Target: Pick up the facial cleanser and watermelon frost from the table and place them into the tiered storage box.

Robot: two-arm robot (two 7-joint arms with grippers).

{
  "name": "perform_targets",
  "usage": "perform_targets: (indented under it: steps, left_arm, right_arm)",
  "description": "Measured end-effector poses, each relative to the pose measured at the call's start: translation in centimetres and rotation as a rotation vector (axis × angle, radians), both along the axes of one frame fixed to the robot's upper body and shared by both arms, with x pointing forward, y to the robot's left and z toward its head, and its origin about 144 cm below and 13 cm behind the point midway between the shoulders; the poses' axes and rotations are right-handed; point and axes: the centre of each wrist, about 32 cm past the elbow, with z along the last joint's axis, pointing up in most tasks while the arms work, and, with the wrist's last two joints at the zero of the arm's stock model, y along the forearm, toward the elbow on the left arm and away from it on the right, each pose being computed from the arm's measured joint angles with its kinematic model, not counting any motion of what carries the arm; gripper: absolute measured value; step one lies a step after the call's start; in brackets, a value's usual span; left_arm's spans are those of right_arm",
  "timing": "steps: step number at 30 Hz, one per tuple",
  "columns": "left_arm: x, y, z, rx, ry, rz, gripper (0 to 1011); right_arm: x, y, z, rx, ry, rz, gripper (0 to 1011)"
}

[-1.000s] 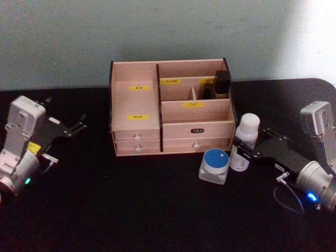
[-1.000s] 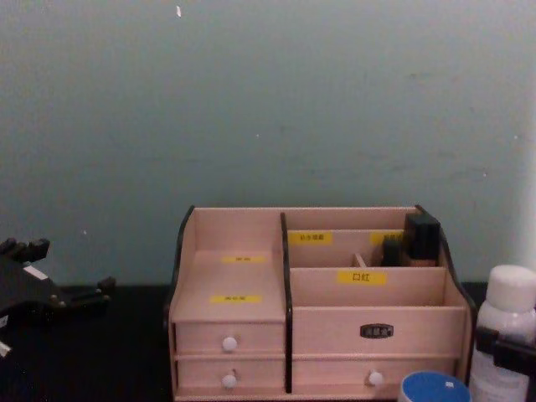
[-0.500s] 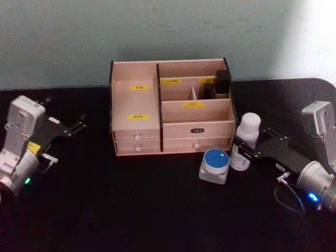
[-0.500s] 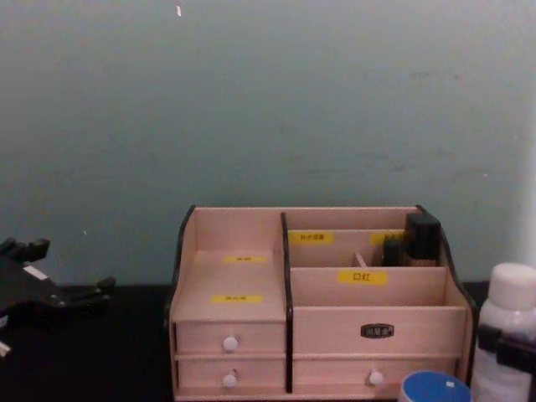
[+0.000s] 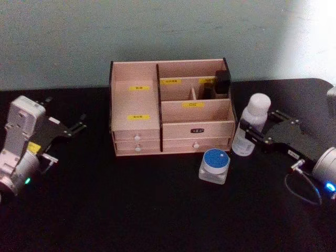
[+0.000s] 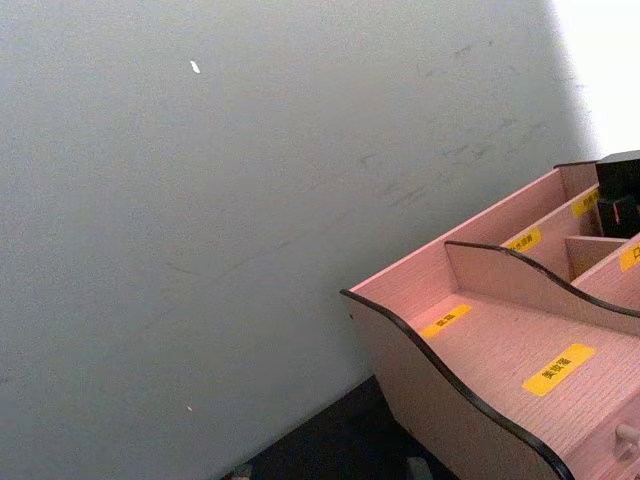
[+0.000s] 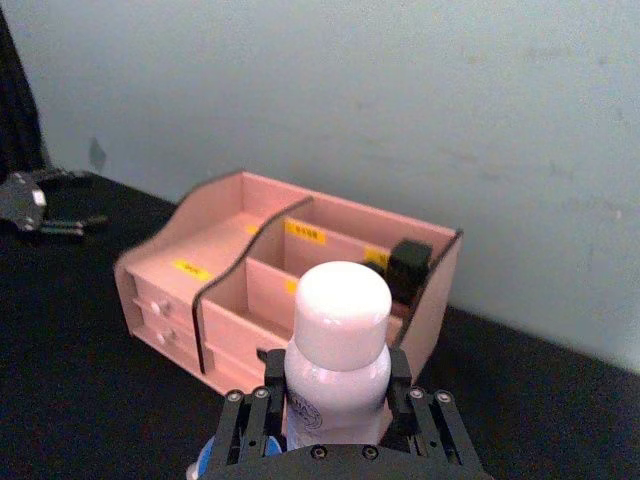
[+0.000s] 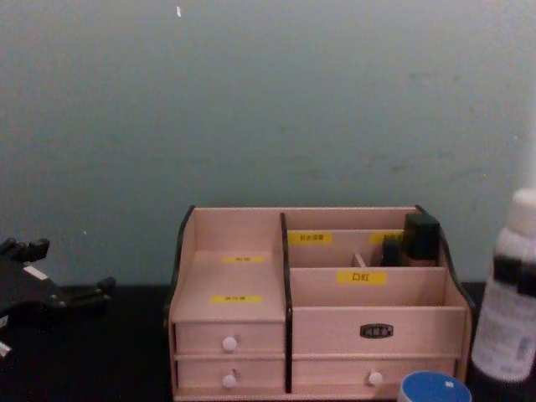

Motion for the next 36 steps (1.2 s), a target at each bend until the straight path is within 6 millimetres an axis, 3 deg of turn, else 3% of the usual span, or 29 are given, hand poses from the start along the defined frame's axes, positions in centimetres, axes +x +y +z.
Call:
perform_targets:
  steps: [12,28,36]
  left_arm:
    - [0.0,0.0,0.0,0.000,0.000,0.000,1001]
    - [0.0,0.0,0.0,0.000,0.000,0.000,1001]
    - [0.0,0.0,0.0,0.000,0.000,0.000,1001]
  right_arm:
    - [2.6,0.5,2.4,0.008,-0.050,0.050,589]
    - [9.7,3.1,4.4,0.031,-0.052,0.119,590]
    - [12.6,4.5,4.5,0.027,-0.052,0.142,589]
